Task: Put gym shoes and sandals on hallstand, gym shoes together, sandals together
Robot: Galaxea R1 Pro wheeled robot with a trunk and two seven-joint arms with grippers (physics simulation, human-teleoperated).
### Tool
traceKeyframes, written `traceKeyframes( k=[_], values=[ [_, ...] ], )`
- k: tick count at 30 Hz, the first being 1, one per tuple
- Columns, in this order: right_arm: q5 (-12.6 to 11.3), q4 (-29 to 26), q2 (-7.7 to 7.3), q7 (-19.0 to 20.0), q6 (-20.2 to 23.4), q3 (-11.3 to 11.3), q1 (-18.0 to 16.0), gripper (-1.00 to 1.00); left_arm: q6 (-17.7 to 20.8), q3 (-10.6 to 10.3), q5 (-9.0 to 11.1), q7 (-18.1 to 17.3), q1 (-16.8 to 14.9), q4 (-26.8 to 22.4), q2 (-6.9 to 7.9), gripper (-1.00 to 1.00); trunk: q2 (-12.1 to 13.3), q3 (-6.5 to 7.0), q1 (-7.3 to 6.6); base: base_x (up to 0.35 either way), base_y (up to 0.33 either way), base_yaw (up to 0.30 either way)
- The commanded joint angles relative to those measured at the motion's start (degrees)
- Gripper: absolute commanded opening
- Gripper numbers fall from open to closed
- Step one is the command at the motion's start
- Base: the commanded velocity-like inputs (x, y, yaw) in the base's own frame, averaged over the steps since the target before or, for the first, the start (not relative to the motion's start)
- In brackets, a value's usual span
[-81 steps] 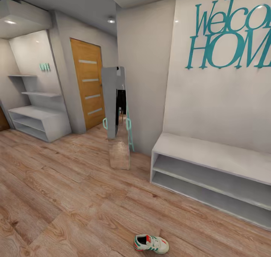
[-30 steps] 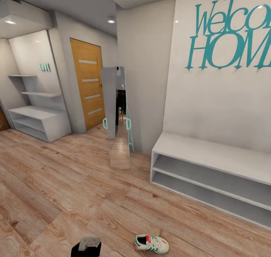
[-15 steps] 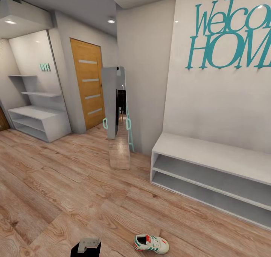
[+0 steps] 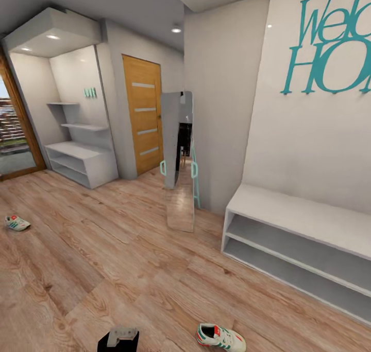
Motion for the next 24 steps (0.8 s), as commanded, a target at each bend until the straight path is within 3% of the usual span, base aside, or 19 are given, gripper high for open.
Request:
traceKeyframes(
  k=[1, 11, 24],
  values=[
    [0.0, 0.0, 0.00, 0.0, 0.0, 0.0, 0.0, 1.00, -0.2, 0.0, -0.1, 0.0, -0.1, 0.1, -0.01, 1.00, 0.0, -0.06, 0.00, 0.000, 0.000, 0.297],
    [0.0, 0.0, -0.04, 0.0, 0.0, 0.0, 0.0, 1.00, -0.2, 0.2, -0.1, 0.1, -0.1, 0.1, 0.03, 1.00, 0.0, -0.06, 0.00, 0.006, 0.000, 0.297],
    [0.0, -0.1, -0.09, 0.0, 0.0, -0.1, 0.0, 1.00, -0.2, 0.2, -0.2, 0.1, -0.1, 0.1, 0.08, 1.00, 0.0, -0.06, 0.00, 0.196, 0.109, 0.297]
  ],
)
